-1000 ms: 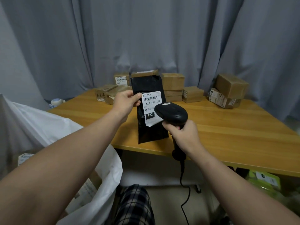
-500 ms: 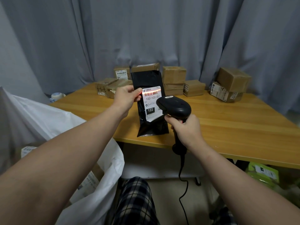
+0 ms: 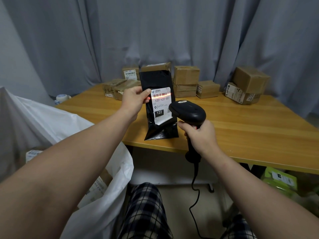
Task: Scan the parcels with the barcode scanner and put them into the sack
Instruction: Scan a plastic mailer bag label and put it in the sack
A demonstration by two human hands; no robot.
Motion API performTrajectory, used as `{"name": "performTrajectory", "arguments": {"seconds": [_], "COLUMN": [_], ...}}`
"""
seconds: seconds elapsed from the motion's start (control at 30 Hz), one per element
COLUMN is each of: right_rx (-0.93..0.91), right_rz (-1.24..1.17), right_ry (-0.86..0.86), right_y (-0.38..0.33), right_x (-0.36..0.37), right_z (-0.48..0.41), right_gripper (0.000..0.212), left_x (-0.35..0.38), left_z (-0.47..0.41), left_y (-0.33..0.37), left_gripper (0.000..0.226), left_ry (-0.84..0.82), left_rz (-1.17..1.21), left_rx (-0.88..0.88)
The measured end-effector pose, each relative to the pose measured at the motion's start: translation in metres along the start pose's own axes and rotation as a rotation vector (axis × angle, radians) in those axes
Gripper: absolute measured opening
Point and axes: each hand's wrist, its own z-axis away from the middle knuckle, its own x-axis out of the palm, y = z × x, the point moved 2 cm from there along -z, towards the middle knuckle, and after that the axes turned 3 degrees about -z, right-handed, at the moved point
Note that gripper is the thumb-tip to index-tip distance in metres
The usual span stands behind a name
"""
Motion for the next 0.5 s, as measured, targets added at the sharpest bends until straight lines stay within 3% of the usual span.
{"name": "performTrajectory", "arguments": {"seconds": [0.5], "right_rx": [-0.036], "right_rz": [-0.037], "right_ry": [-0.013], "right_y": [-0.011], "right_x": [-0.001], "right_z": [0.000], "right_gripper": [0.020], "left_x": [-0.002], "left_z": [0.007], "left_y": [0.008], "left_gripper": [0.013], "left_ry": [0.009], "left_rz": [0.008], "left_rx": [0.073]}}
